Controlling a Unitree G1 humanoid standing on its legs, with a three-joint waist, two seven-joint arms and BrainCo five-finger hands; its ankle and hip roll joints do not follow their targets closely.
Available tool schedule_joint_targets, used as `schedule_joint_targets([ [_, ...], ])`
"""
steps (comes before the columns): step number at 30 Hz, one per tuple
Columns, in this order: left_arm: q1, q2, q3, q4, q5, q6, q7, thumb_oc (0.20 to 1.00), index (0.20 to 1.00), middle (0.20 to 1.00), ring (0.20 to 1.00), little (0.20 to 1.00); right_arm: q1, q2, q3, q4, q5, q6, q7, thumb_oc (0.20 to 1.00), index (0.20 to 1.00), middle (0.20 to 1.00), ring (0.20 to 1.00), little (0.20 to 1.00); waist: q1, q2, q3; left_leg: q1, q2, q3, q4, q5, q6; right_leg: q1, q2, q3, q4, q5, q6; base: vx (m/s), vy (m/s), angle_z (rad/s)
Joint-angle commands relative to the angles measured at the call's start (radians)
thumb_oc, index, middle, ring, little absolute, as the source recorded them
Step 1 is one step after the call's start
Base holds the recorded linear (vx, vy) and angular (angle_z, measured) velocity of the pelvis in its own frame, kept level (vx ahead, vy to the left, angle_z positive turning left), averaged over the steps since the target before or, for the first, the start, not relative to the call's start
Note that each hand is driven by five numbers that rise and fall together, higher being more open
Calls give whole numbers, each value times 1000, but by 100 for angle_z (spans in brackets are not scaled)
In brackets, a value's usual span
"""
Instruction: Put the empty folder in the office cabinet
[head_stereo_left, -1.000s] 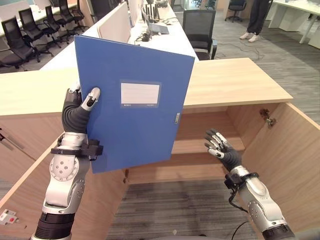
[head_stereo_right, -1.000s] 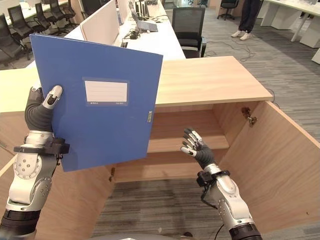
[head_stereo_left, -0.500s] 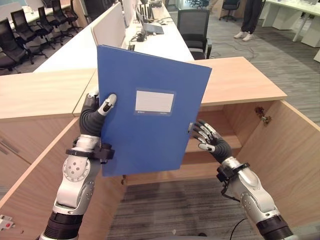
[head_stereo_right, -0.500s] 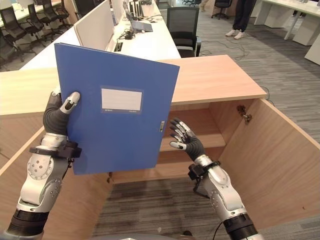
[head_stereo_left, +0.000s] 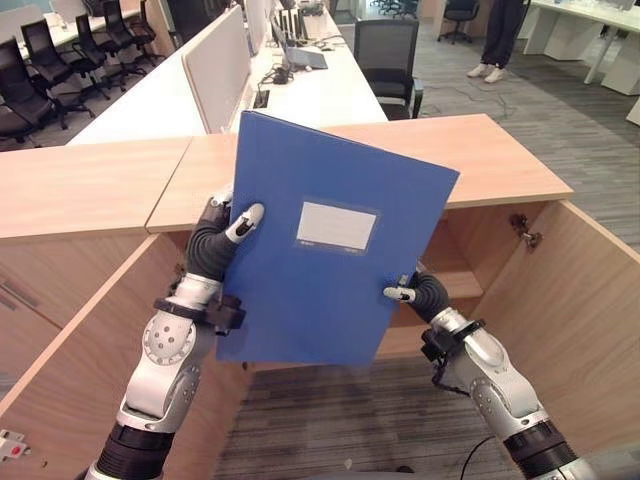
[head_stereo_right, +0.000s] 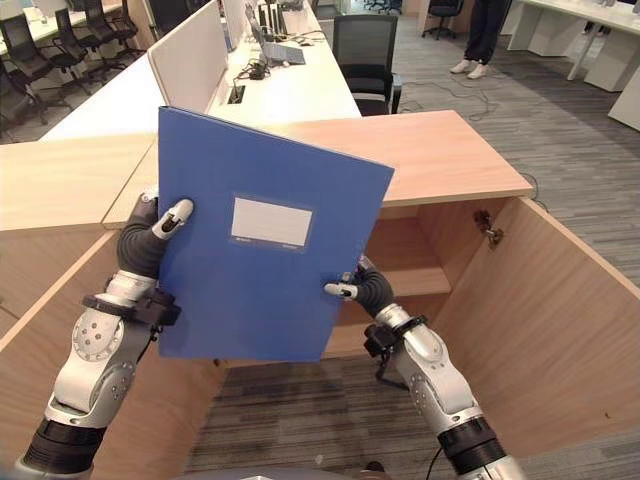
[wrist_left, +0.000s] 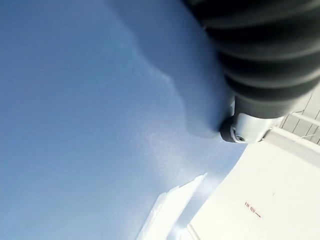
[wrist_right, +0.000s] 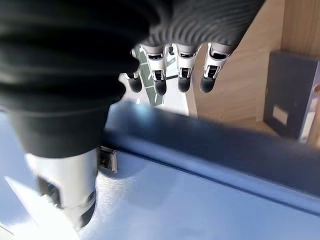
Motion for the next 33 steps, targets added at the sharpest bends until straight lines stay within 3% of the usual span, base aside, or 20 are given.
schedule_joint_targets([
  [1, -118, 7, -15, -23, -39, -39, -10, 200, 200, 200, 200, 200, -103, 44, -2, -91, 27, -34, 12, 1000, 1000, 1000, 1000, 1000, -1, -46, -9, 3, -67, -33, 3, -86, 53, 30, -6, 24, 23, -108, 32, 0, 0, 0],
  [18, -142, -23, -84, -24, -62, -23, -38, 200, 200, 200, 200, 200, -110, 64, 83, -65, 50, 4, 54, 1000, 1000, 1000, 1000, 1000, -5, -51, -3, 5, -69, -38, 3, -87, 56, 24, -8, 27, 38, -115, 32, 0, 0, 0],
  [20, -143, -25, -86, -22, -66, -23, -38, 200, 200, 200, 200, 200, -109, 64, 86, -66, 53, 5, 57, 398, 398, 398, 398, 398, -5, -53, -3, 4, -68, -38, 3, -87, 56, 24, -8, 26, 39, -115, 32, 0, 0, 0],
  [21, -143, -26, -87, -22, -67, -23, -38, 200, 200, 200, 200, 200, -108, 64, 87, -66, 54, 6, 58, 200, 200, 200, 200, 200, -5, -53, -3, 4, -67, -38, 3, -87, 56, 24, -8, 25, 39, -115, 32, 0, 0, 0],
  [33, -139, -37, -81, -18, -73, -25, -30, 200, 200, 200, 200, 200, -105, 78, 85, -77, 101, 10, 65, 200, 200, 200, 200, 200, -3, -57, -4, 7, -66, -38, 3, -91, 57, 25, -4, 27, 40, -119, 31, 0, 0, 0],
])
